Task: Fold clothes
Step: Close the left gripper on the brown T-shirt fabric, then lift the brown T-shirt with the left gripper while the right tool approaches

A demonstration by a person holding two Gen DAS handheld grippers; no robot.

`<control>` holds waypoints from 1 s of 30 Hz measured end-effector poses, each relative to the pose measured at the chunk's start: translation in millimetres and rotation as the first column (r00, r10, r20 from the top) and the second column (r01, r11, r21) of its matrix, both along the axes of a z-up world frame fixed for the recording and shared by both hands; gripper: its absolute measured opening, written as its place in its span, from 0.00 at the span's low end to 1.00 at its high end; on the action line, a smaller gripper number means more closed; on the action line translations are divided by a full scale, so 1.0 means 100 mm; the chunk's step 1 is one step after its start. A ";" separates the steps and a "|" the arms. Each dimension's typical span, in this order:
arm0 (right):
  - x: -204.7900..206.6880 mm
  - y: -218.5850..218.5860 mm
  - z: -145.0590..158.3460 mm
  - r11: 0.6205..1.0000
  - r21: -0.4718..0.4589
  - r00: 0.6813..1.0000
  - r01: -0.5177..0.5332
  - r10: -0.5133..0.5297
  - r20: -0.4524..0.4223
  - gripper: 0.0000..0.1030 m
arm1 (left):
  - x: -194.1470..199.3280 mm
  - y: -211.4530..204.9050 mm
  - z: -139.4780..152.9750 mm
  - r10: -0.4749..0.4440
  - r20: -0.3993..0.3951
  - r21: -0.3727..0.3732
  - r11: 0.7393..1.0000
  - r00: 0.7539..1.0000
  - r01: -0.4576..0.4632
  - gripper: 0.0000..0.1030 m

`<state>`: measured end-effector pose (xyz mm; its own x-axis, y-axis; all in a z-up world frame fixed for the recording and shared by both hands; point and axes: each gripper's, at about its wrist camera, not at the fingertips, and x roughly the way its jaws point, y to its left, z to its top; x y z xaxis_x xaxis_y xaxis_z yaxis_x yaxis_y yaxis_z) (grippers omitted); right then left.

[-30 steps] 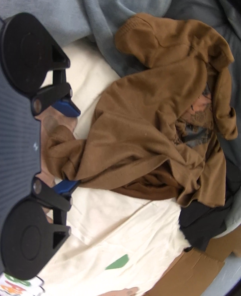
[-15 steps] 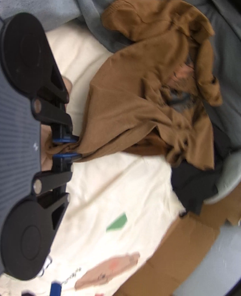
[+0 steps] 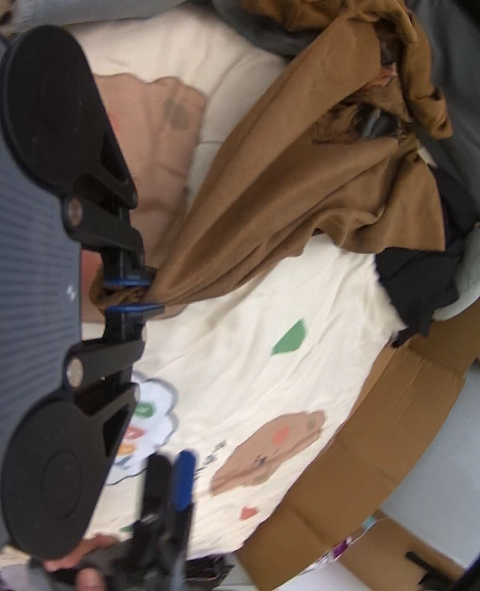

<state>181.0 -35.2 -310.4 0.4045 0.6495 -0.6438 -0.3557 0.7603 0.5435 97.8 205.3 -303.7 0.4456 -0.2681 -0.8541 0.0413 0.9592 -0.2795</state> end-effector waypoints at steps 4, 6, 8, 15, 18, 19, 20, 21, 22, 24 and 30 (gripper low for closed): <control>0.02 0.02 -0.06 1.000 -0.002 1.000 -0.002 0.002 -0.015 0.98 | -0.19 -0.06 -0.04 -0.067 -0.064 -0.024 0.998 0.996 0.065 0.09; 0.04 0.03 -0.08 1.000 -0.006 1.000 -0.005 0.005 -0.021 0.98 | -0.33 -0.07 -0.06 -0.101 -0.093 -0.028 0.995 0.991 0.098 0.09; 0.06 0.04 -0.08 1.000 -0.008 1.000 -0.007 0.007 -0.022 0.98 | -0.46 -0.06 -0.07 -0.108 -0.125 -0.034 0.994 0.986 0.104 0.09; 0.19 0.03 -0.07 1.000 -0.023 1.000 -0.006 0.006 -0.007 0.98 | -0.89 0.13 -0.05 -0.107 -0.226 -0.018 0.994 0.968 0.105 0.08; 0.25 0.04 -0.05 0.999 -0.032 1.000 -0.008 0.008 -0.001 0.98 | -1.04 0.24 -0.03 -0.106 -0.255 -0.003 0.994 0.961 0.108 0.08; 0.26 0.05 -0.05 0.999 -0.036 1.000 -0.011 0.011 0.002 0.98 | -1.08 0.27 -0.02 -0.106 -0.263 0.000 0.994 0.959 0.110 0.08; 0.28 0.05 -0.04 0.999 -0.039 1.000 -0.014 0.015 0.004 0.98 | -1.11 0.30 -0.02 -0.106 -0.270 0.003 0.994 0.957 0.111 0.08; 0.29 0.06 -0.04 0.999 -0.043 1.000 -0.018 0.018 0.007 0.98 | -1.14 0.34 -0.01 -0.106 -0.276 0.006 0.994 0.955 0.112 0.08; 0.30 0.07 -0.04 0.999 -0.047 1.000 -0.021 0.022 0.008 0.98 | -1.15 0.37 0.00 -0.110 -0.280 0.007 0.993 0.954 0.116 0.08; 0.32 0.09 -0.04 0.998 -0.059 0.999 -0.034 0.035 0.009 0.98 | -1.17 0.42 0.01 -0.109 -0.287 0.009 0.993 0.952 0.116 0.08; 0.42 0.24 0.02 0.984 -0.117 0.991 -0.135 0.136 0.006 0.98 | -1.25 0.57 0.06 -0.094 -0.300 0.002 0.995 0.949 0.099 0.08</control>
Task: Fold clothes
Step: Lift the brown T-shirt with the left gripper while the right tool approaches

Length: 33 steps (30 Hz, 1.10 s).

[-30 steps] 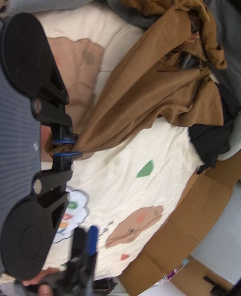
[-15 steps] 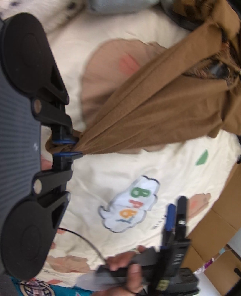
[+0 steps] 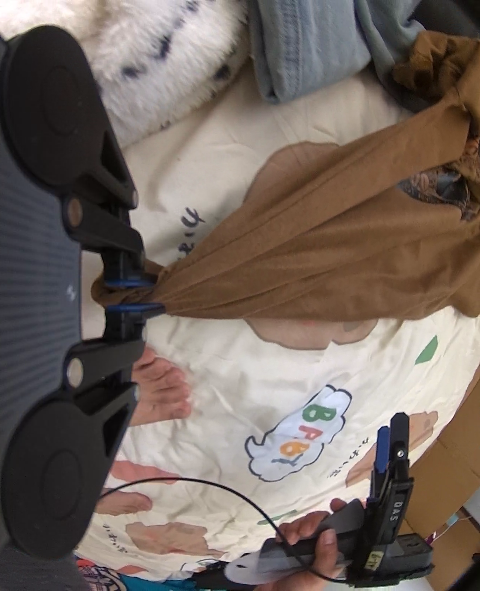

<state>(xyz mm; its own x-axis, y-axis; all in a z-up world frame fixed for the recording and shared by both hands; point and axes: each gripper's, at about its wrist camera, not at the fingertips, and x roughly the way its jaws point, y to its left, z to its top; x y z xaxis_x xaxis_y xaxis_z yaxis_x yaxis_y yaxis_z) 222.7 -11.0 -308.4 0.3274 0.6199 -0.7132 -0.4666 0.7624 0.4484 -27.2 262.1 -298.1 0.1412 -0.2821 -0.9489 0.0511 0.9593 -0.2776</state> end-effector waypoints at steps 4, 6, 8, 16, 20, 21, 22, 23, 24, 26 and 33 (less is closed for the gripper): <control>0.15 0.19 -0.03 0.999 0.016 0.999 -0.039 0.039 -0.008 0.98 | -0.07 0.07 0.00 0.016 -0.012 0.000 1.000 1.000 -0.016 0.08; 0.24 0.30 -0.10 0.999 0.033 0.999 -0.036 0.037 -0.026 0.98 | -0.08 0.09 -0.02 0.028 -0.014 -0.004 1.000 0.999 -0.029 0.08; 0.32 0.40 -0.18 0.998 0.049 0.999 -0.027 0.029 -0.041 0.98 | -0.09 0.10 -0.03 0.034 -0.012 -0.009 0.999 0.999 -0.034 0.08; 0.52 0.70 -0.47 0.998 0.069 0.993 0.009 -0.001 -0.118 0.98 | -0.12 0.12 -0.08 0.055 0.000 -0.026 0.998 0.999 -0.055 0.08; 0.64 0.78 -0.60 0.993 0.094 0.984 0.068 -0.051 -0.172 0.97 | -0.14 0.12 -0.12 0.085 0.008 -0.041 0.996 0.996 -0.085 0.08; 0.67 0.80 -0.62 0.991 0.106 0.980 0.084 -0.063 -0.187 0.97 | -0.15 0.13 -0.14 0.098 0.007 -0.045 0.994 0.995 -0.098 0.08; 0.70 0.82 -0.63 0.988 0.117 0.976 0.101 -0.075 -0.203 0.98 | -0.16 0.15 -0.16 0.117 0.002 -0.052 0.992 0.993 -0.117 0.08; 0.73 0.85 -0.65 0.985 0.127 0.972 0.115 -0.085 -0.218 0.97 | -0.16 0.16 -0.18 0.138 -0.005 -0.062 0.988 0.990 -0.138 0.08; 0.77 0.88 -0.66 0.984 0.132 0.969 0.123 -0.091 -0.229 0.97 | -0.17 0.18 -0.20 0.160 -0.012 -0.071 0.985 0.987 -0.160 0.08; 0.85 0.97 -0.68 0.984 0.120 0.967 0.129 -0.098 -0.234 0.97 | -0.17 0.23 -0.23 0.201 -0.029 -0.096 0.974 0.979 -0.203 0.09; 1.09 1.09 -0.73 0.976 0.140 0.960 0.164 -0.126 -0.248 0.97 | -0.20 0.35 -0.30 0.285 -0.069 -0.142 0.946 0.956 -0.292 0.09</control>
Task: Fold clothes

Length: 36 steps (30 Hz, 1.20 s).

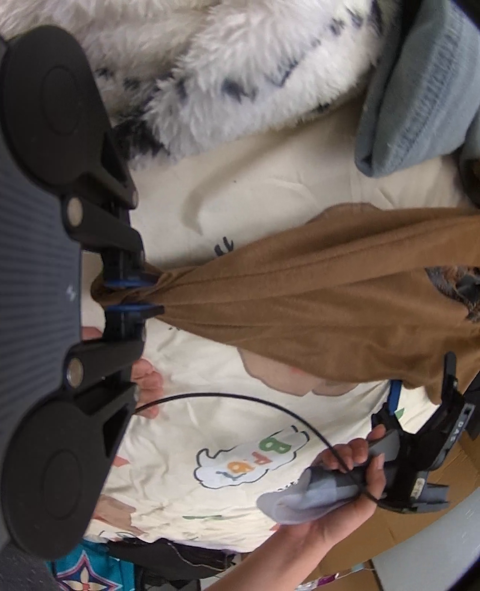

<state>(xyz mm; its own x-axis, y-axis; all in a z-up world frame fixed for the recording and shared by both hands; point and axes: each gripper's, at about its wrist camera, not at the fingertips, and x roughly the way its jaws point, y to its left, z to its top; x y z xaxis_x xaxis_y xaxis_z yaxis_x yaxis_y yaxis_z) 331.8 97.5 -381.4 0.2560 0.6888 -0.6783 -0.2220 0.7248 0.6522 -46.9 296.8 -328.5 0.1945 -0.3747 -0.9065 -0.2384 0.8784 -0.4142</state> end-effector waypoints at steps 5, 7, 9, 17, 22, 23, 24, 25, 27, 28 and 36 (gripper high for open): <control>0.17 0.07 -0.01 1.000 -0.007 0.999 0.026 -0.026 -0.019 0.71 | 0.01 0.05 -0.06 0.058 -0.015 -0.043 0.997 0.998 -0.059 0.08; 0.22 0.07 -0.05 0.998 0.001 0.997 0.056 -0.056 -0.055 0.66 | 0.01 0.08 -0.07 0.086 -0.017 -0.062 0.994 0.996 -0.087 0.08; 0.24 0.11 -0.05 0.999 -0.007 0.998 0.032 -0.032 -0.057 0.66 | 0.01 0.10 -0.08 0.124 -0.021 -0.082 0.989 0.992 -0.125 0.08; 0.28 0.07 -0.03 0.999 -0.029 0.995 -0.041 0.038 -0.097 0.02 | 0.05 0.16 -0.04 0.119 0.006 -0.102 0.988 0.993 -0.117 0.09; 0.18 -0.09 0.07 0.999 -0.024 0.997 -0.037 0.036 -0.075 0.02 | 0.14 0.25 0.04 0.127 0.031 -0.104 0.987 0.991 -0.123 0.09; 0.17 -0.13 0.09 0.999 -0.031 0.997 -0.036 0.034 -0.074 0.02 | 0.16 0.27 0.06 0.131 0.037 -0.106 0.986 0.991 -0.127 0.09; 0.15 -0.17 0.11 0.998 -0.044 0.997 -0.039 0.036 -0.072 0.02 | 0.17 0.27 0.08 0.131 0.044 -0.108 0.986 0.990 -0.126 0.09; 0.12 -0.20 0.15 0.997 -0.060 0.997 -0.048 0.044 -0.066 0.02 | 0.19 0.26 0.09 0.129 0.050 -0.110 0.986 0.990 -0.122 0.09; 0.07 -0.31 0.21 0.997 -0.069 0.997 -0.045 0.041 -0.066 0.02 | 0.17 0.25 0.11 0.116 0.056 -0.116 0.987 0.992 -0.109 0.09; 0.05 -0.38 0.24 0.997 -0.073 0.997 -0.039 0.034 -0.066 0.02 | 0.18 0.24 0.12 0.111 0.059 -0.119 0.987 0.992 -0.104 0.09; -0.14 -1.08 0.46 0.991 -0.132 0.999 -0.003 -0.001 -0.033 0.02 | 0.26 0.15 0.17 0.069 0.075 -0.135 0.989 0.995 -0.058 0.09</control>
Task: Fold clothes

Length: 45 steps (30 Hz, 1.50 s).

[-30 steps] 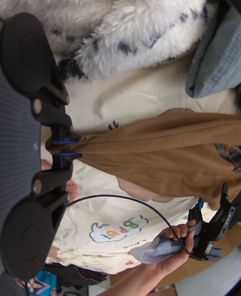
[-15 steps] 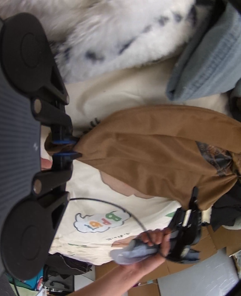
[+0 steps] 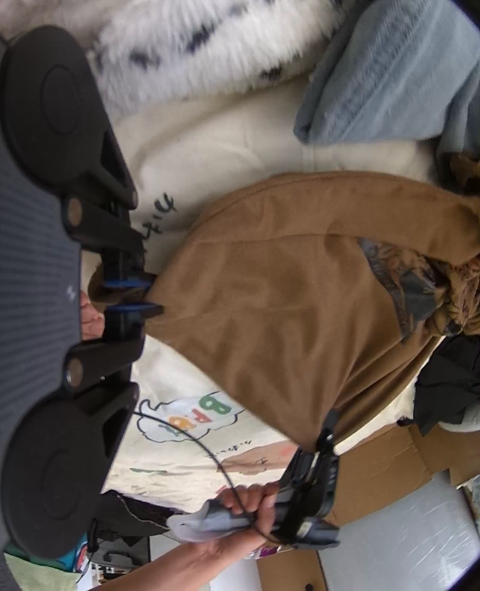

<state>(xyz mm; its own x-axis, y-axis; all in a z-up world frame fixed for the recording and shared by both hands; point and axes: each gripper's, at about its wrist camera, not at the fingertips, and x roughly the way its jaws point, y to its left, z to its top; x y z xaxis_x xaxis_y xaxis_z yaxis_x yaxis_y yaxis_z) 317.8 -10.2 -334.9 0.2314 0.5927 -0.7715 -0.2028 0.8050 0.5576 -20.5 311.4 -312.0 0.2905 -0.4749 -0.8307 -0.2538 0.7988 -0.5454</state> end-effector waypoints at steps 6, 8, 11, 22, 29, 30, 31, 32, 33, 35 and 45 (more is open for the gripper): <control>-0.24 -0.63 0.08 0.996 -0.027 0.997 0.082 -0.082 0.004 0.01 | 0.14 -0.14 0.09 -0.084 0.023 -0.016 0.996 0.996 0.085 0.09; -0.35 -0.83 0.10 0.992 -0.030 0.992 0.125 -0.125 0.004 0.01 | 0.17 -0.20 0.10 -0.112 0.027 -0.022 0.993 0.993 0.113 0.09; -0.52 -1.15 0.12 0.981 -0.032 0.982 0.191 -0.191 0.004 0.01 | 0.18 -0.27 0.12 -0.151 0.024 -0.031 0.988 0.988 0.151 0.09; -1.33 -2.20 0.16 0.913 -0.029 0.913 0.407 -0.408 0.001 0.01 | 0.34 -0.61 0.09 -0.291 -0.013 -0.035 0.956 0.957 0.290 0.18; -1.69 -2.59 0.14 0.863 -0.025 0.863 0.505 -0.505 -0.001 0.02 | 0.59 -0.56 0.16 -0.316 -0.001 0.059 0.947 0.949 0.316 0.54; -1.74 -2.64 0.14 0.858 -0.026 0.858 0.513 -0.513 -0.003 0.02 | 0.59 -0.51 0.20 -0.315 0.005 0.077 0.946 0.949 0.314 0.55; -1.79 -2.70 0.14 0.853 -0.027 0.853 0.521 -0.521 -0.004 0.02 | 0.61 -0.47 0.22 -0.311 0.010 0.098 0.946 0.950 0.309 0.57; -1.84 -2.75 0.15 0.848 -0.029 0.848 0.530 -0.530 -0.005 0.02 | 0.65 -0.45 0.23 -0.306 0.014 0.120 0.946 0.952 0.302 0.58; -1.90 -2.81 0.16 0.840 -0.033 0.841 0.541 -0.542 -0.005 0.02 | 0.69 -0.42 0.23 -0.298 0.016 0.144 0.945 0.954 0.293 0.59; -2.01 -2.92 0.18 0.822 -0.039 0.823 0.568 -0.569 -0.004 0.02 | 0.78 -0.36 0.22 -0.283 0.021 0.193 0.942 0.959 0.274 0.62; -2.88 -3.48 0.29 0.688 -0.095 0.690 0.719 -0.724 -0.021 0.01 | 1.18 -0.39 0.10 -0.304 0.100 0.278 0.923 0.947 0.267 0.70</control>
<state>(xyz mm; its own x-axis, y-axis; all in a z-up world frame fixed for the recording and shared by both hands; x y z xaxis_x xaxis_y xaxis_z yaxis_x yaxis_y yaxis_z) 29.9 -357.9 -305.8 0.5220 0.2015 -0.8288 0.4851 0.7291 0.4828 97.8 272.6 -301.6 0.2954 -0.3296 -0.8967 0.0691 0.9435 -0.3241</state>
